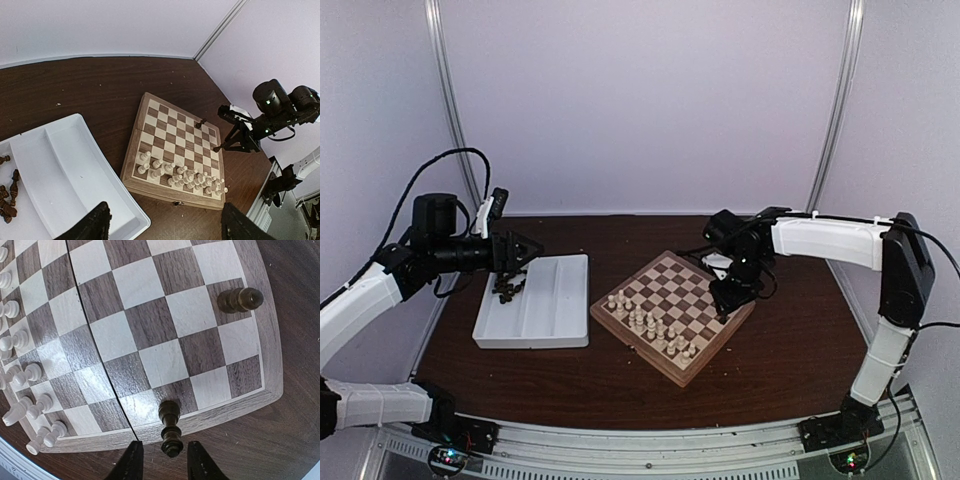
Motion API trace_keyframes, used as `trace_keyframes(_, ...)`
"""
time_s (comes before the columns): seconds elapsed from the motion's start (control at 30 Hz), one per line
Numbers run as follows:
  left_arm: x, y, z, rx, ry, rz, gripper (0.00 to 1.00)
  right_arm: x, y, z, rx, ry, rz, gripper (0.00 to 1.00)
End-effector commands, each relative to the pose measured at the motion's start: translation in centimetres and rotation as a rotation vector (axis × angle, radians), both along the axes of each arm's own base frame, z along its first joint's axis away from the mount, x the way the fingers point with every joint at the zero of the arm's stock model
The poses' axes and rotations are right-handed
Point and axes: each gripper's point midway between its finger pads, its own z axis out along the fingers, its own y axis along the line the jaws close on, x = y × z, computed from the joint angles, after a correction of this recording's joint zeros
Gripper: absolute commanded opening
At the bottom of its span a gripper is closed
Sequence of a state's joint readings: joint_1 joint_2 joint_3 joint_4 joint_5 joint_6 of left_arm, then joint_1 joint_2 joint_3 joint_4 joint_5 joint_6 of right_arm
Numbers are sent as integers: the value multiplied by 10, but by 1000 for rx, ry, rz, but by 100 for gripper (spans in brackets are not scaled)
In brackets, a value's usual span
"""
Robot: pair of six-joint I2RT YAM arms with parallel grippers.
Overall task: Set up the chess pieces on the board
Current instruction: Pick up the chess piece from the chessboard.
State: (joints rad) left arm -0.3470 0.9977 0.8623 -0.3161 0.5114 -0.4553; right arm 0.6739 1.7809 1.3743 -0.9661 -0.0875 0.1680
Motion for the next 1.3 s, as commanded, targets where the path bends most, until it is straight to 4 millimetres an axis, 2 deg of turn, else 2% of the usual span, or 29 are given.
trace_keyframes(0.0, 1, 0, 7, -9, -25, 6, 76, 5, -6, -11, -25, 2, -22, 33)
trace_keyframes(0.37, 2, -1, 8, -9, -26, 7, 76, 6, -5, -12, -22, 4, -16, 23)
trace_keyframes(0.53, 3, -1, 9, -10, -28, 6, 76, 7, -5, -10, -21, -1, -14, 15)
trace_keyframes(0.67, 3, -1, 10, -10, -29, 7, 76, 8, -3, -5, -15, -6, -9, 13)
trace_keyframes(0.87, 4, 0, 10, -6, -31, 13, 76, 16, 0, 23, 6, -54, -2, 13)
trace_keyframes(1.1, 5, 0, 9, -3, -28, 17, 76, 39, 12, 63, 50, -156, 12, 13)
trace_keyframes(1.27, 4, 1, 10, 2, -30, 20, 76, 58, 23, 80, 77, -204, 19, 13)
